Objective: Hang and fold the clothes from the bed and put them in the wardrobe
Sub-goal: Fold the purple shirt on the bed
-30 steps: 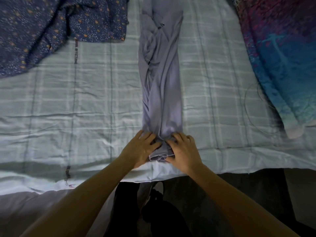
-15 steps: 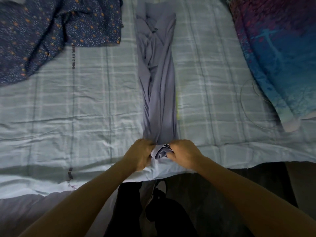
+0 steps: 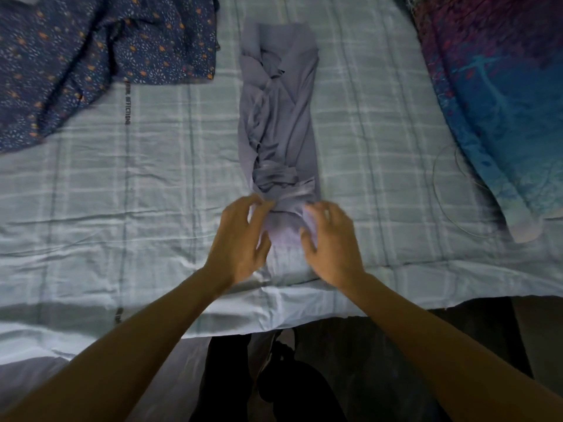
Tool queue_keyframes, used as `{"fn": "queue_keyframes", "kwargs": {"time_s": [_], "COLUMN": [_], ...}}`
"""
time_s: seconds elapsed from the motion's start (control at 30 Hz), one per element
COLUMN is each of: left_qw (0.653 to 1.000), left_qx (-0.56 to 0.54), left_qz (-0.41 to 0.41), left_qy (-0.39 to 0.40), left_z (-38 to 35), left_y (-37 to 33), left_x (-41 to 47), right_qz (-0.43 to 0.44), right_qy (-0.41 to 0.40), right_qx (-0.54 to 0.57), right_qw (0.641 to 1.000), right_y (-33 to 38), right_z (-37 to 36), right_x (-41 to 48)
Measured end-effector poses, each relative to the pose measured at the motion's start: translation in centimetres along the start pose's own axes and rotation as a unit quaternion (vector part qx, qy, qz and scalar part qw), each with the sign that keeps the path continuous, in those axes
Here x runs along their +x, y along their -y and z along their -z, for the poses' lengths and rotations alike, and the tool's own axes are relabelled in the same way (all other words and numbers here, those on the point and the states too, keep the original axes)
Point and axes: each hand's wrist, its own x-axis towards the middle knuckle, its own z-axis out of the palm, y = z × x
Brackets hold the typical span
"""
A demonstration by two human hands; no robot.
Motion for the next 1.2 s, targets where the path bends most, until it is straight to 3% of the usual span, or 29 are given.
{"fn": "queue_keyframes", "kwargs": {"time_s": [0.07, 0.13, 0.23, 0.4, 0.5, 0.57, 0.63, 0.7, 0.77, 0.8, 0.83, 0.9, 0.93, 0.97, 1.0, 1.03, 1.1, 1.2], "left_qw": [0.998, 0.991, 0.980, 0.984, 0.992, 0.985, 0.938, 0.835, 0.728, 0.733, 0.783, 0.922, 0.961, 0.979, 0.988, 0.995, 0.998, 0.980], "left_qx": [0.002, 0.014, 0.093, 0.094, 0.047, 0.020, 0.024, -0.037, -0.150, -0.164, -0.155, -0.137, -0.119, -0.075, -0.023, 0.002, 0.025, 0.084], "left_qz": [-0.033, -0.044, -0.032, -0.015, -0.012, 0.020, 0.060, 0.097, 0.172, 0.186, 0.188, 0.206, 0.210, 0.187, 0.145, 0.090, -0.040, -0.073], "left_qy": [0.058, 0.122, 0.176, 0.152, 0.120, 0.171, 0.341, 0.540, 0.646, 0.633, 0.572, 0.298, 0.137, 0.018, -0.044, -0.049, 0.042, 0.167], "left_z": [-0.9, -2.4, -4.0, -5.3, -4.9, -3.2, -1.1, 1.0, 2.4, 2.8, 3.0, 2.6, 2.4, 2.3, 2.2, 1.9, 0.7, -1.5], "left_y": [0.9, 1.9, 2.6, 2.2, 1.8, 1.1, 0.3, -0.2, -0.6, -0.6, -0.6, -0.3, -0.2, -0.1, 0.1, 0.4, 0.8, 1.7], "left_x": [-1.7, -2.7, -2.6, -0.2, 1.2, 2.6, 3.9, 4.6, 4.6, 4.5, 4.2, 3.6, 3.2, 2.7, 2.3, 1.7, 0.2, -2.2], "right_qz": [0.057, 0.052, 0.025, 0.051, 0.027, -0.009, -0.041, -0.064, -0.106, -0.125, -0.135, -0.137, -0.121, -0.101, -0.073, -0.037, 0.038, 0.053], "right_qy": [0.116, 0.168, 0.157, 0.096, 0.153, 0.213, 0.328, 0.487, 0.583, 0.572, 0.509, 0.246, 0.122, 0.047, 0.014, 0.016, 0.080, 0.223], "right_qx": [-0.036, -0.063, -0.095, -0.101, -0.061, -0.061, -0.048, -0.034, -0.013, -0.005, 0.005, -0.004, -0.030, -0.053, -0.056, -0.052, -0.024, -0.013], "right_qw": [0.991, 0.982, 0.983, 0.989, 0.986, 0.975, 0.943, 0.870, 0.806, 0.811, 0.850, 0.959, 0.985, 0.992, 0.996, 0.998, 0.996, 0.973], "right_y": [-0.3, -0.1, 0.4, -0.7, -0.5, 0.2, 1.3, 2.6, 3.4, 3.4, 3.2, 2.5, 2.1, 1.7, 1.3, 1.1, 0.8, 0.5], "right_z": [-2.1, -3.7, -5.0, -5.4, -3.6, -2.0, -0.3, 1.8, 3.4, 3.8, 3.8, 3.3, 2.9, 2.5, 2.0, 1.6, 0.4, -1.8], "right_x": [-1.4, -1.4, -0.2, 1.2, 2.5, 3.4, 3.9, 4.3, 4.2, 3.9, 3.6, 2.8, 2.4, 2.0, 1.6, 1.1, -0.1, -2.1]}}
